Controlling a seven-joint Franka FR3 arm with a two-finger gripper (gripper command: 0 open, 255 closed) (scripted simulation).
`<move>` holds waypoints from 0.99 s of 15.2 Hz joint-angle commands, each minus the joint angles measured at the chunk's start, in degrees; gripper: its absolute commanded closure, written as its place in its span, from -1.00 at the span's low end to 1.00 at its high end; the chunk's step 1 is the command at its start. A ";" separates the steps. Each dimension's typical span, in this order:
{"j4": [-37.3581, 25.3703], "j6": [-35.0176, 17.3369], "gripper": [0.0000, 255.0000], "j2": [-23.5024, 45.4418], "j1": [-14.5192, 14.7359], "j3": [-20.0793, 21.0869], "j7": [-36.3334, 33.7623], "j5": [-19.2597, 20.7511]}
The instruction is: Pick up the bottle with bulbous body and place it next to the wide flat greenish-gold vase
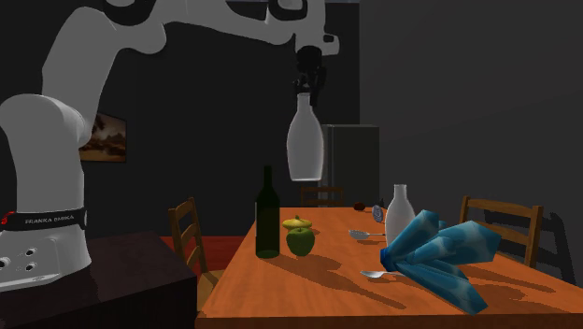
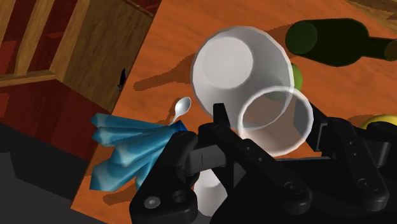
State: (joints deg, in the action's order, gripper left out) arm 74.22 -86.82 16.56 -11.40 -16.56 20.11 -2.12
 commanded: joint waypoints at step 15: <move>2.54 0.42 1.00 -2.90 5.87 2.74 -8.36 0.92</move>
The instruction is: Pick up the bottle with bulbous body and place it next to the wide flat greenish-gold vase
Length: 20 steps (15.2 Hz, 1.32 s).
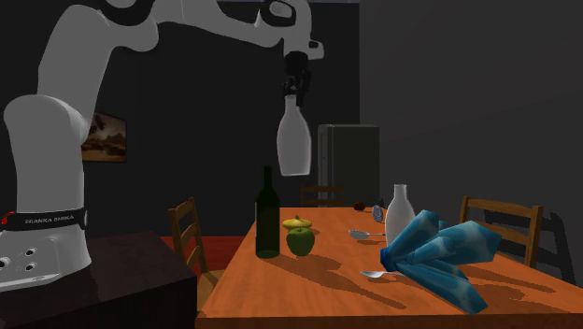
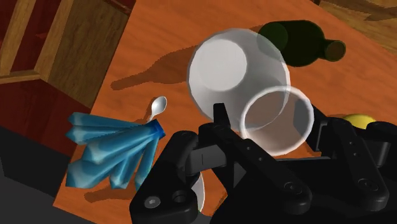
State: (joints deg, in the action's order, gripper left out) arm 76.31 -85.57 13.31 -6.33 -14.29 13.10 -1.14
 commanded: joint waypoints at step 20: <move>10.80 -14.24 1.00 3.60 15.10 9.46 -24.29 0.17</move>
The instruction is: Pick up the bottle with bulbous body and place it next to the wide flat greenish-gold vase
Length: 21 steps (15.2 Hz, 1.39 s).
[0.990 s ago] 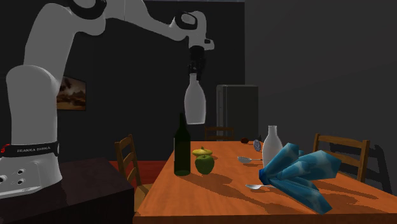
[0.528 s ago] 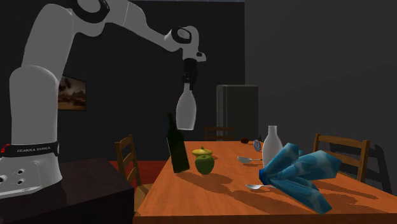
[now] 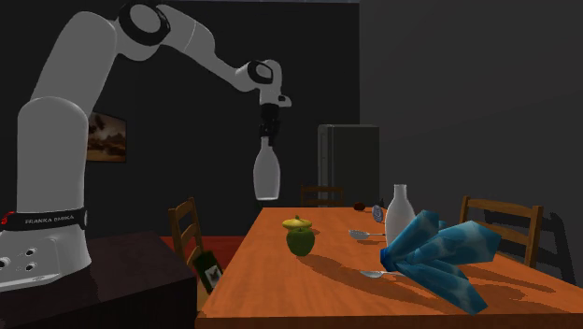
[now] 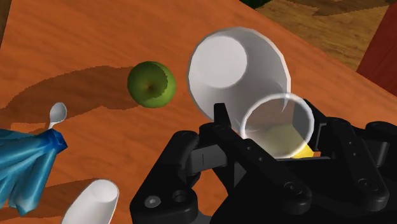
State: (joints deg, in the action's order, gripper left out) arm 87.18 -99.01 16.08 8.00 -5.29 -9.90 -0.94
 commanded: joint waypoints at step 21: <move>1.86 -12.22 1.00 10.30 5.94 3.26 -9.03 -0.18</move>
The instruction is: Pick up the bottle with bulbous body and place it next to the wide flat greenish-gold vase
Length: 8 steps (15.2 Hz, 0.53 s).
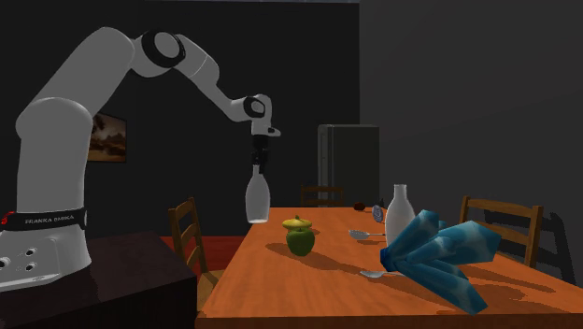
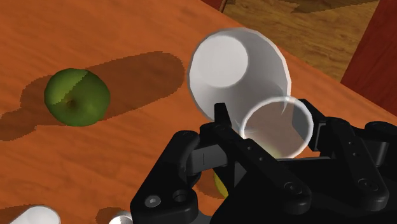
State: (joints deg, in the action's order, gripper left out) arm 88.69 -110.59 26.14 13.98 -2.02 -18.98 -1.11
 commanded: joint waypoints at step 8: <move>3.22 -5.75 1.00 2.48 -0.05 0.04 0.13 -0.11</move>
State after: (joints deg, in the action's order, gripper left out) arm 91.21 -115.56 28.60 13.93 -1.98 -18.86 -1.21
